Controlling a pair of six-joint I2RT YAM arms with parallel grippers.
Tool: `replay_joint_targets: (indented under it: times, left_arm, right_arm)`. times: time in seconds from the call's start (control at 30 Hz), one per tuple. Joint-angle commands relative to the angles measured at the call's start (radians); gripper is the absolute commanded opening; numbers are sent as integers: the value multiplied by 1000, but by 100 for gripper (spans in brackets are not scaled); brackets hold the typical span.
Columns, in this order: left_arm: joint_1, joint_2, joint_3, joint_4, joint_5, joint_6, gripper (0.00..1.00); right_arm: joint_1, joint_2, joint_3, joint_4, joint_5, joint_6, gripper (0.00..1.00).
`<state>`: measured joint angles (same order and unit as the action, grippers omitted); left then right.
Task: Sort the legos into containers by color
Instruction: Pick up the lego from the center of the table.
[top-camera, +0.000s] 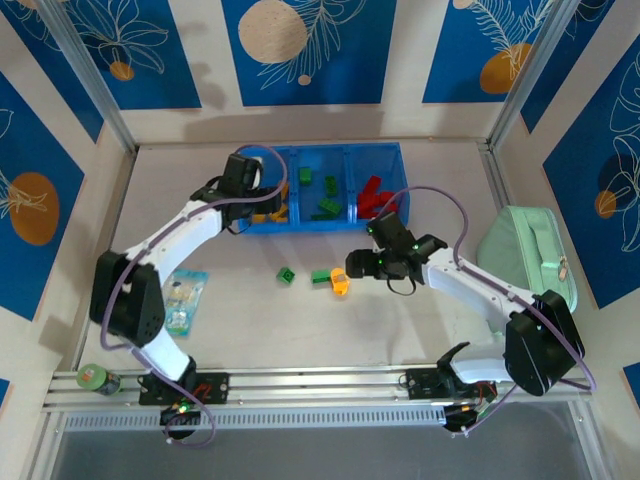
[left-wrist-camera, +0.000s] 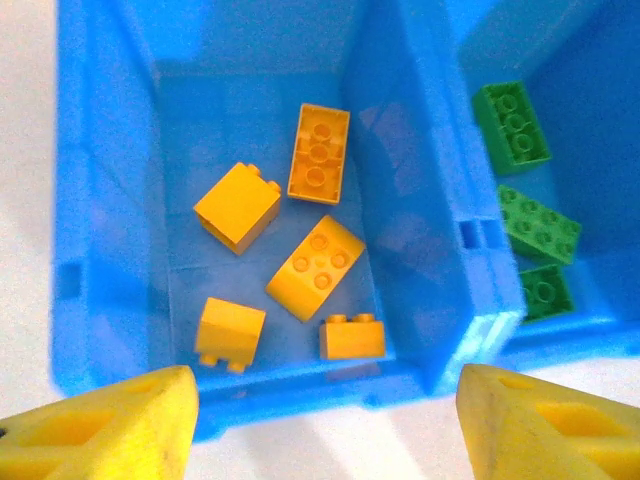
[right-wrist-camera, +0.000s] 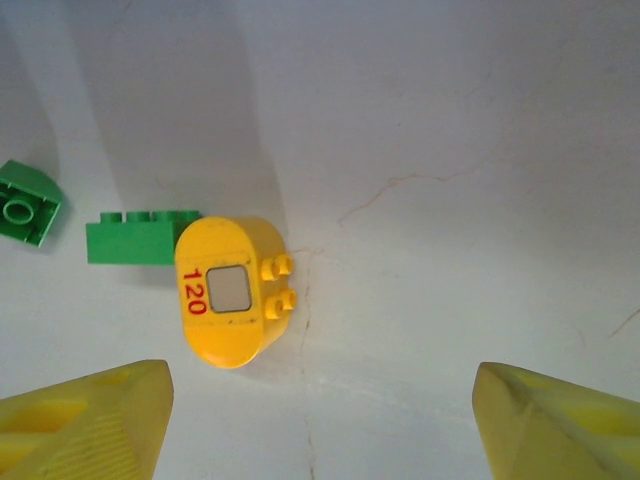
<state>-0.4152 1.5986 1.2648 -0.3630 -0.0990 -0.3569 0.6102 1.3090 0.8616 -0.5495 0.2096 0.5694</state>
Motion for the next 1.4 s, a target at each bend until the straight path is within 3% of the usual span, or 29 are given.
replay_joint_targets:
  times: [0.0,0.53,0.77,0.93,1.07,1.37]
  left_arm:
    - [-11,-121,-86,59,39,10,68]
    - [-30,-493,-506,68,49,-40,66]
    - [-30,-582,-600,50,41,-46,65]
    - [-30,-608,-627,38,36,-45,64]
    - [-30,-628,-641,35,27,-43,63]
    - [-30,-671,-667,15,25,-51,61]
  right_arm:
    - [43,35,24,-31,18,0,79]
    - [184,397,237,-147,103,-19,78]
    - [191,462,258,-148,127,-14,69]
    - [194,472,276,-155,143,-23,47]
    - [200,459,290,-175,147,-23,35]
    - [215,371,384,-274,231,-38,32]
